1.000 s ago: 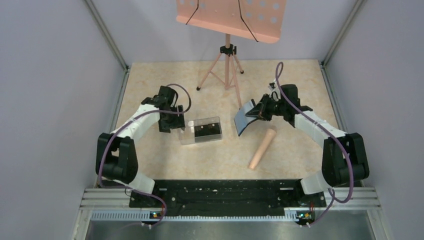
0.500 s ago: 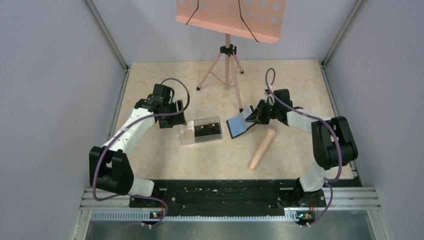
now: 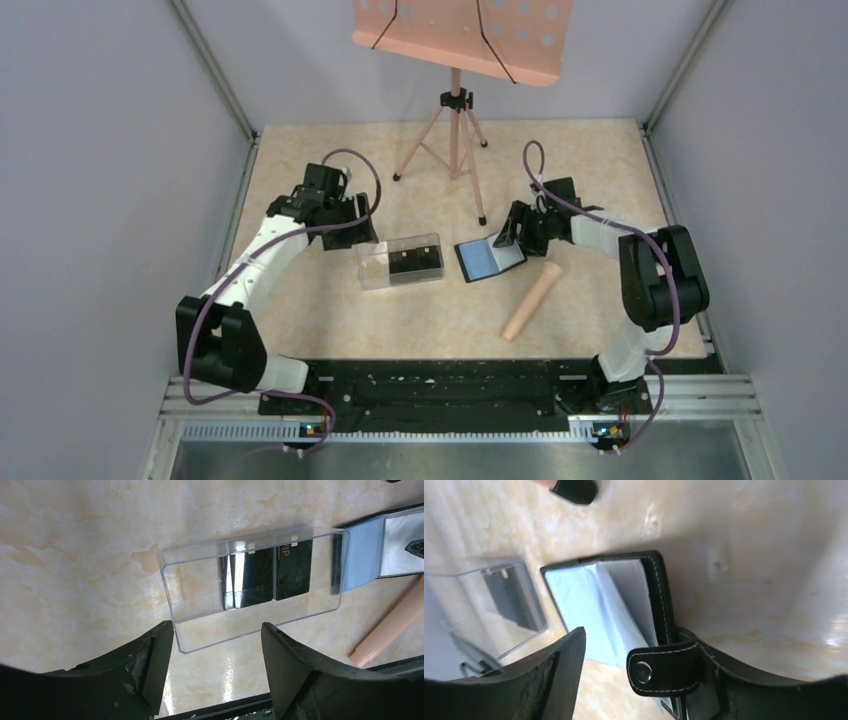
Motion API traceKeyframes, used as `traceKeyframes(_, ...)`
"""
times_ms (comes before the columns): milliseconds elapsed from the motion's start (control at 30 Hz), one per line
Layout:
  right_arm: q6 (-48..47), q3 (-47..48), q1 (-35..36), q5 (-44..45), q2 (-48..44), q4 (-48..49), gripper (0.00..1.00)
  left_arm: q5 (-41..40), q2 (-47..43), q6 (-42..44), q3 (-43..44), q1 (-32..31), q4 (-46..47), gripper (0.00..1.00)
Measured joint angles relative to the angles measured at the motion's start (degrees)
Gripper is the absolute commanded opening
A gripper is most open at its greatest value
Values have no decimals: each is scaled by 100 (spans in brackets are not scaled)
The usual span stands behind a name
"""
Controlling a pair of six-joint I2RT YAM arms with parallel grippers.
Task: Put the credit cards into the card holder
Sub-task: Place the card holder at the center of the board.
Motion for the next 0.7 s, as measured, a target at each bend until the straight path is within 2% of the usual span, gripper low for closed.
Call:
traceKeyframes(167, -341, 404, 0, 710, 2, -544, 75, 72, 0, -26, 129, -81, 72, 74)
traceKeyframes(400, -702, 940, 37, 1169, -7, -1145, 73, 210, 101, -254, 289, -417, 212, 75)
traceKeyframes(467, -776, 1075, 87, 1165, -17, -1228, 65, 293, 181, -348, 297, -490, 304, 75)
traceKeyframes(633, -791, 1161, 376, 789, -11, -1198, 33, 564, 485, -638, 299, -603, 544, 74)
traceKeyframes(700, -793, 1172, 422, 629, 50, -1174, 30, 682, 619, -750, 299, -634, 638, 74)
